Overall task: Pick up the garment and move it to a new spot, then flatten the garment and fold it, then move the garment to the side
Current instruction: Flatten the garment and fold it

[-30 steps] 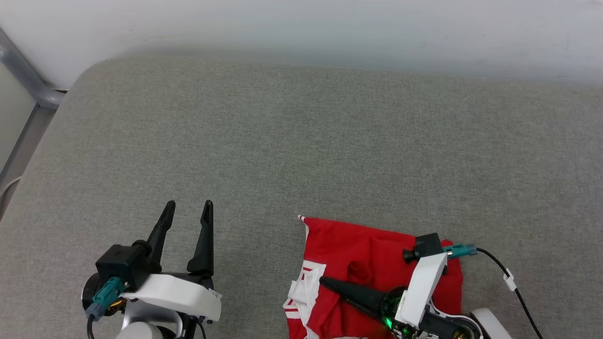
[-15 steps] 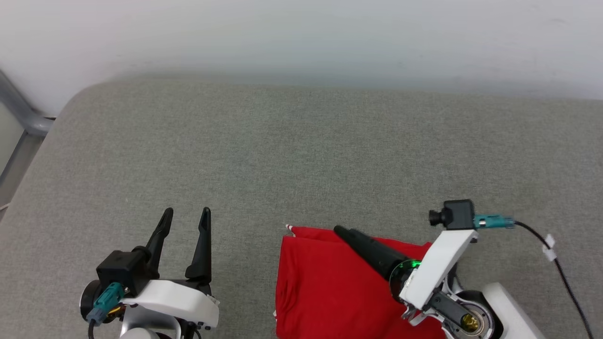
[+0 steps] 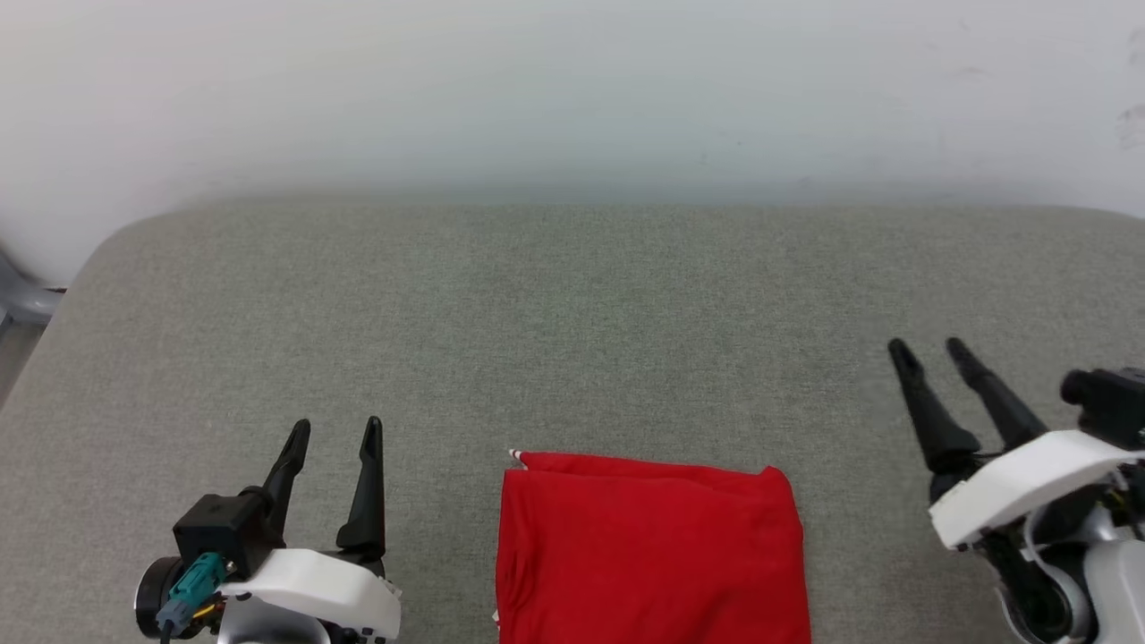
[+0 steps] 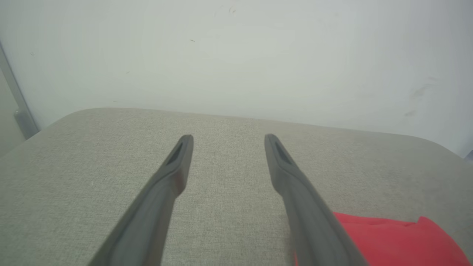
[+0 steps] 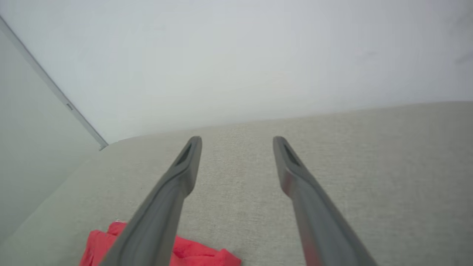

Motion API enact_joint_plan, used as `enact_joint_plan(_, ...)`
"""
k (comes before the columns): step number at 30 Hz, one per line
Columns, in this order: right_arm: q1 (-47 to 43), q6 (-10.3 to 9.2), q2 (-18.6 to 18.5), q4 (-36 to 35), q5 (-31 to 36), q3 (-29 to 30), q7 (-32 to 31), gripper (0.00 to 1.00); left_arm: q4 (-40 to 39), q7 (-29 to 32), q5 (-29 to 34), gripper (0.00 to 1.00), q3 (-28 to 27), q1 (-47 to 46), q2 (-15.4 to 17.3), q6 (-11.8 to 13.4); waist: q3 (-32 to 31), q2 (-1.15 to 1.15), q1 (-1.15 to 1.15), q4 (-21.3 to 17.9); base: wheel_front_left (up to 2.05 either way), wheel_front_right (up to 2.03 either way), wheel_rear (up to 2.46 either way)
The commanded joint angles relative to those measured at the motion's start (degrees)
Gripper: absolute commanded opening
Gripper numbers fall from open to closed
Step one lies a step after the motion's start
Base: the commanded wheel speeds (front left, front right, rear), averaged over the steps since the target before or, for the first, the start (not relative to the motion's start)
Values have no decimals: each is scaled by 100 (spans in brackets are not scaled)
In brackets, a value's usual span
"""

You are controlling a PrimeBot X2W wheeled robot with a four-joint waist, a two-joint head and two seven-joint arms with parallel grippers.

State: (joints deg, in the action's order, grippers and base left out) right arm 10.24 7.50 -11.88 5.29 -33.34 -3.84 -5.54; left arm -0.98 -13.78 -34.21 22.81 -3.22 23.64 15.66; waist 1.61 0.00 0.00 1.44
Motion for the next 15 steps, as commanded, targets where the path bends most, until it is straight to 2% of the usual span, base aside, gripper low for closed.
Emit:
enact_joint_plan(1,-315,-3,200,-429,748,480,-57,100,0,20,2,100,-6,78,21,56,-97,0,0,-66,0,0,0)
enact_joint_plan(6,-849,-3,464,-1191,1615,886,-135,100,31,3,1,100,16,104,14,55,-171,0,0,-69,0,0,0)
enact_joint_plan(15,-1693,-3,686,-1750,2240,950,160,100,143,-68,102,100,-13,214,-5,107,-274,0,0,-88,0,0,0)
